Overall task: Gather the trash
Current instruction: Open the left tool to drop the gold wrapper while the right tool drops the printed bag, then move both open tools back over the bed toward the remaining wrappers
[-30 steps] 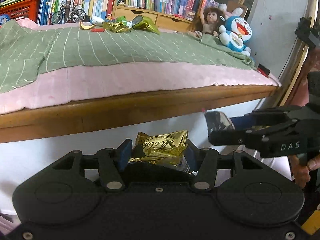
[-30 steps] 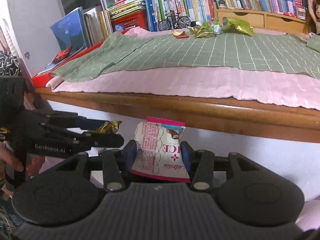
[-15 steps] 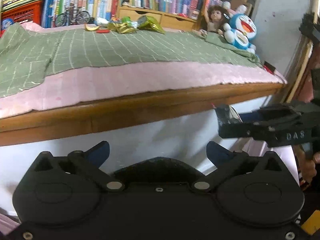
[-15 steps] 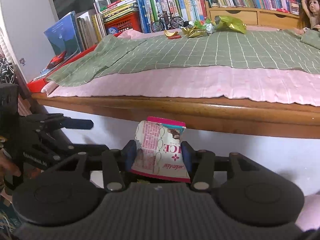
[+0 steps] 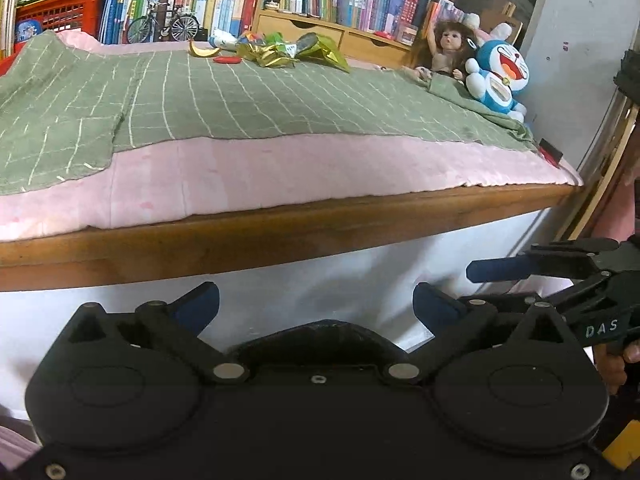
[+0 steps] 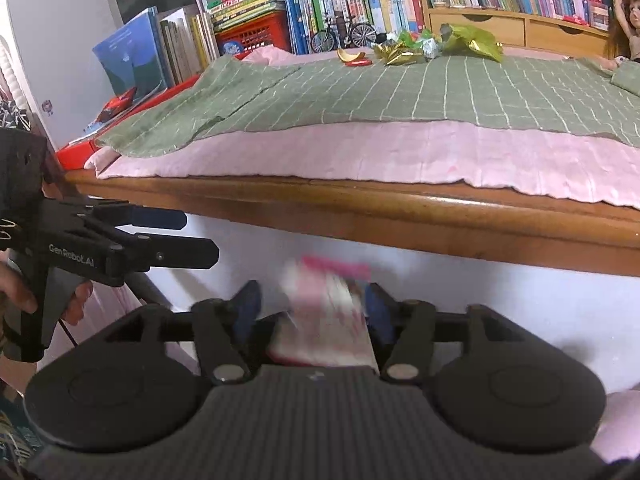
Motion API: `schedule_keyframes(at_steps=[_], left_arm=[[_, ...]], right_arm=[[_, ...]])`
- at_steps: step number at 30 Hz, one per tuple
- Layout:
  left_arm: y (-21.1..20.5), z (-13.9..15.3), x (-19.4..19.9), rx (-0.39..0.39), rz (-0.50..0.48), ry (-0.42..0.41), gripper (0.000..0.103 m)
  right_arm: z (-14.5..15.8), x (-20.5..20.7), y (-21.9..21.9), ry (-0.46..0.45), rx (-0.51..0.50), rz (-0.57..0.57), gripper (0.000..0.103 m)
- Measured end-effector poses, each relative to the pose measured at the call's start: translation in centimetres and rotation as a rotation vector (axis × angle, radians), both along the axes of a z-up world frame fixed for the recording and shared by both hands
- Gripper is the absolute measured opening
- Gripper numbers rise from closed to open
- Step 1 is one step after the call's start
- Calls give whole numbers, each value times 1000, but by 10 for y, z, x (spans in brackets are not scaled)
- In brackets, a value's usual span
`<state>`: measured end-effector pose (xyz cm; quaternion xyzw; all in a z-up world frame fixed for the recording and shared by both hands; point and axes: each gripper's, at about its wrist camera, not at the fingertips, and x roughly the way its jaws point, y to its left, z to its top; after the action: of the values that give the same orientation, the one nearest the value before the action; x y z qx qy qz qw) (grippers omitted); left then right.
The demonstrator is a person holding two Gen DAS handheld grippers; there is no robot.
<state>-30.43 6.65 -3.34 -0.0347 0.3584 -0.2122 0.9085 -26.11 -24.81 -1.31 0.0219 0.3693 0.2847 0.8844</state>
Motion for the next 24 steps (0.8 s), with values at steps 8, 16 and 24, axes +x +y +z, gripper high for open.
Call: schedule_keyframes(at_steps=[8,16,24], left_arm=[[0,-4,0,6,14,18,103],[0,-4,-3,21,16,15,103],[7,14,-1,-1,58,-26,103]], right_arm=[[-6,2,13,0,-106,11,103],[-9,3,9,24,-83,-10,103],[5,3,0,-15,-74,-19,103]])
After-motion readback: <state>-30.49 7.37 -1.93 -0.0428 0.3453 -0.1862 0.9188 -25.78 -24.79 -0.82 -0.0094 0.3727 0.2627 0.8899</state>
